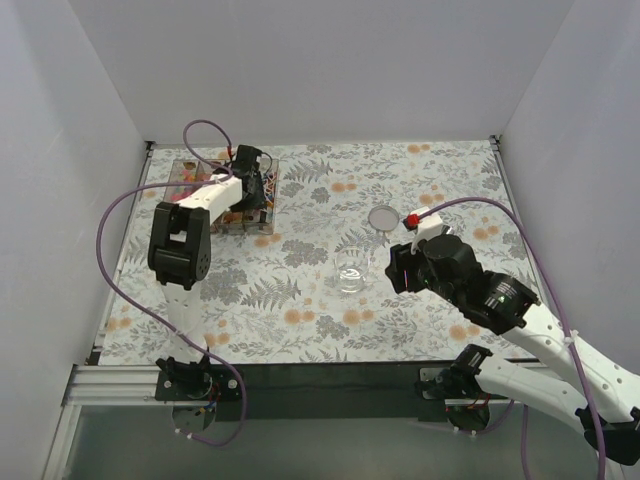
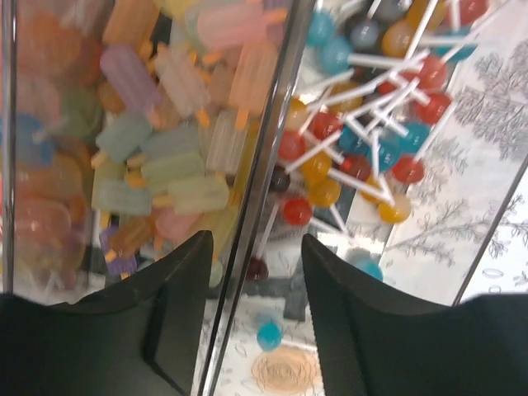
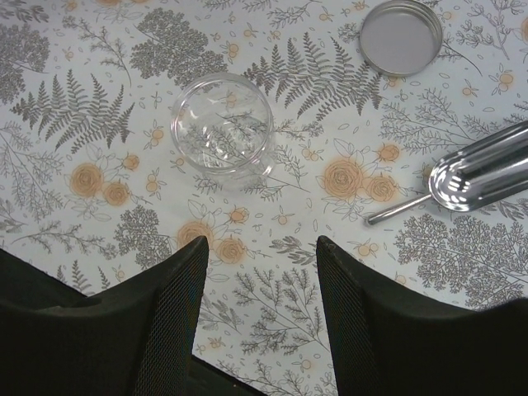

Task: Pack the candies
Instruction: Move the storage box to the center of the board.

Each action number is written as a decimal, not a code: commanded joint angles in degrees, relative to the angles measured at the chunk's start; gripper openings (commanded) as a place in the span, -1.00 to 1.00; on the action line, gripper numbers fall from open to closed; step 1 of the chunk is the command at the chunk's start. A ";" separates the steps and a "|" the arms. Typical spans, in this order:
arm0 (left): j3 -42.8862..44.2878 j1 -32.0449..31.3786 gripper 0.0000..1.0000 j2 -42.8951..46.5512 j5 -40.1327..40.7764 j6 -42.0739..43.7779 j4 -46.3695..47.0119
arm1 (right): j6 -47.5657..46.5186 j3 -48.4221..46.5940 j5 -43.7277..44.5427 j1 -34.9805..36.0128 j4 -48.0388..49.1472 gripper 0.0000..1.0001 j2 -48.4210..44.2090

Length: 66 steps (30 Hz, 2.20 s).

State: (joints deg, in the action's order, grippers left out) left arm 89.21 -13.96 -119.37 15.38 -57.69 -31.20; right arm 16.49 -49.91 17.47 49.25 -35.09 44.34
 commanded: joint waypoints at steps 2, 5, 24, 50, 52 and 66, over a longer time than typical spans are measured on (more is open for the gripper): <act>4.57 0.42 -0.19 -0.07 1.59 2.58 0.44 | -0.58 -0.89 0.54 0.14 0.02 0.24 0.22; 4.83 0.42 -0.35 -0.33 1.15 3.81 1.05 | -1.37 -1.59 -0.07 0.05 0.02 0.24 1.71; -10.87 -9.94 -1.00 13.97 -10.98 8.74 1.93 | -3.48 -2.82 0.10 0.14 0.46 0.23 4.53; -28.21 -20.06 -0.59 31.56 -13.01 10.76 4.92 | -7.17 -3.70 -1.11 -10.46 3.10 0.22 9.27; -27.43 -20.06 -0.53 33.58 -11.69 9.36 5.19 | -7.88 -4.14 -5.25 -14.43 3.71 0.22 10.15; -36.55 -20.06 0.49 58.61 -5.10 3.02 6.06 | -2.26 -9.24 -27.66 -56.98 8.01 0.22 30.17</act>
State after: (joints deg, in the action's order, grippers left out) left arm 57.34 -33.87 -66.94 8.03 -53.41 -25.36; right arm 12.14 -56.16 -2.33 -3.49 -30.20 71.26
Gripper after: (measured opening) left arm 0.727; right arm 0.609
